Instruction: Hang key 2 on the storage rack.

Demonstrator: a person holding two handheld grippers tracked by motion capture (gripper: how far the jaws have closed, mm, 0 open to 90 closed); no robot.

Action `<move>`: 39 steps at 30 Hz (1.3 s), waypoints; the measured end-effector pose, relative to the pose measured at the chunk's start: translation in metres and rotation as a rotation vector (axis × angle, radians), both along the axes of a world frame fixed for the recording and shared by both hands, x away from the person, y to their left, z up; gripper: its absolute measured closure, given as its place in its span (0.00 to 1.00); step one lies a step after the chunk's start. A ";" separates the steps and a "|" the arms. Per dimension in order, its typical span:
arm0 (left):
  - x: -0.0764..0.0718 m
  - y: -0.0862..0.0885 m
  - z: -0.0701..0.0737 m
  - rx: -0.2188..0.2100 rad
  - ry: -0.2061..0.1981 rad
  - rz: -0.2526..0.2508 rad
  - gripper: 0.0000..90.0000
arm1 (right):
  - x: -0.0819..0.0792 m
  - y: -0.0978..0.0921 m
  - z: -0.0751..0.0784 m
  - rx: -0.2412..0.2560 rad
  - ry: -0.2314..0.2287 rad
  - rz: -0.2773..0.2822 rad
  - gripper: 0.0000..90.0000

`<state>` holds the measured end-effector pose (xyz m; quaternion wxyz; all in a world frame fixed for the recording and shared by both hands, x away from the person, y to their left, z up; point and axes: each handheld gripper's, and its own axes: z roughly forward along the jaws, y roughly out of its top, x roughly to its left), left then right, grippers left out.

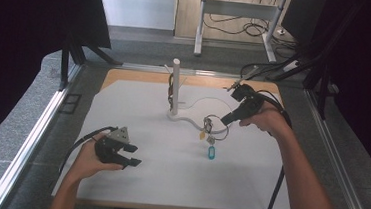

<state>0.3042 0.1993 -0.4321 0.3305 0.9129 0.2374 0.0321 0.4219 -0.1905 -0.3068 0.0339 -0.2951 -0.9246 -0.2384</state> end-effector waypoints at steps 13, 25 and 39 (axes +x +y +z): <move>0.000 0.001 0.001 -0.006 -0.001 0.001 0.52 | 0.004 0.004 0.005 0.009 -0.009 -0.002 0.98; -0.001 0.002 0.002 -0.006 -0.004 0.004 0.52 | 0.015 0.004 0.014 0.028 -0.024 -0.031 0.98; 0.000 0.004 0.003 -0.004 -0.008 0.002 0.52 | 0.032 0.007 0.025 0.050 -0.032 -0.060 0.98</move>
